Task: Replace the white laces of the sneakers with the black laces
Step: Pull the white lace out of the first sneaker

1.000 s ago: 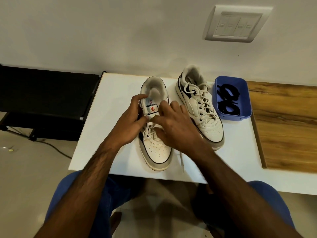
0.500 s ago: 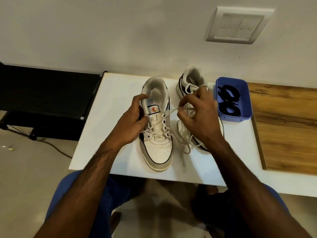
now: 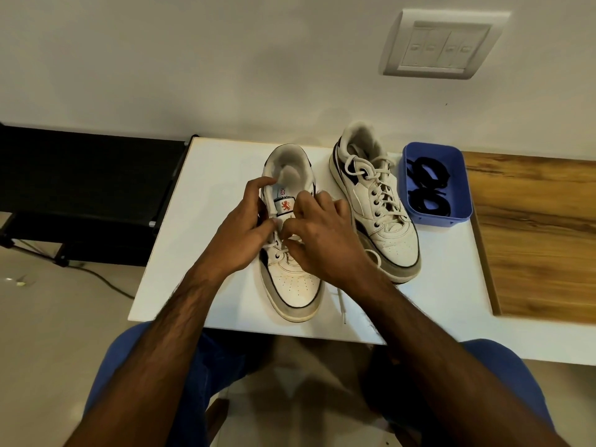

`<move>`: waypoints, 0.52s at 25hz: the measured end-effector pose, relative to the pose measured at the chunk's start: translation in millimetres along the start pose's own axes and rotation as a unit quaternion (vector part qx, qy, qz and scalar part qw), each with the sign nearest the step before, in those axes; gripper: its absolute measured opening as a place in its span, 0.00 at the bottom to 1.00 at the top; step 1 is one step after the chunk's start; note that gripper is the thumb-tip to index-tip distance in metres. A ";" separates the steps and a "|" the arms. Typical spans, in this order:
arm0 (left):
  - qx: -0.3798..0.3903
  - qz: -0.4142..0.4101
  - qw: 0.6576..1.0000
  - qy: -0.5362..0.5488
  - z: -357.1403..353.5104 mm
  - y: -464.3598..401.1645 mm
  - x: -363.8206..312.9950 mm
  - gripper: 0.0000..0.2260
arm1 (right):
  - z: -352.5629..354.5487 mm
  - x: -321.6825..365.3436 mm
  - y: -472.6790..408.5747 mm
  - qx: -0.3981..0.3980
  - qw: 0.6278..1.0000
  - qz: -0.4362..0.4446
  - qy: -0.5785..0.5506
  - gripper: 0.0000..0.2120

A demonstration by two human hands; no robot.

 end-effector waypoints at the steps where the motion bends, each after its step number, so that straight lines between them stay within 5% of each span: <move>1: 0.000 0.001 1.000 -0.003 0.1 -0.1 0.4 0.25 | 5.1 -5.8 -0.3 -0.010 1.000 -0.007 -0.006 0.05; 9: -0.002 -0.013 0.999 -0.039 3.0 0.3 3.3 0.25 | 71.2 -110.9 24.7 -0.174 0.938 -0.209 -0.214 0.03; 13: -0.072 -0.121 0.961 -0.238 8.6 3.7 -23.4 0.20 | 66.0 -116.1 23.1 -0.082 0.963 -0.204 -0.155 0.05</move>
Point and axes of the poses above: each hand's wrist, its own y-axis away from the middle knuckle, its own z-axis out of the back of the hand, x = y × z, the point moved 10 cm from there along -y, towards the middle knuckle, and after that the axes turned 1 degree about x, right-handed, at the moved point
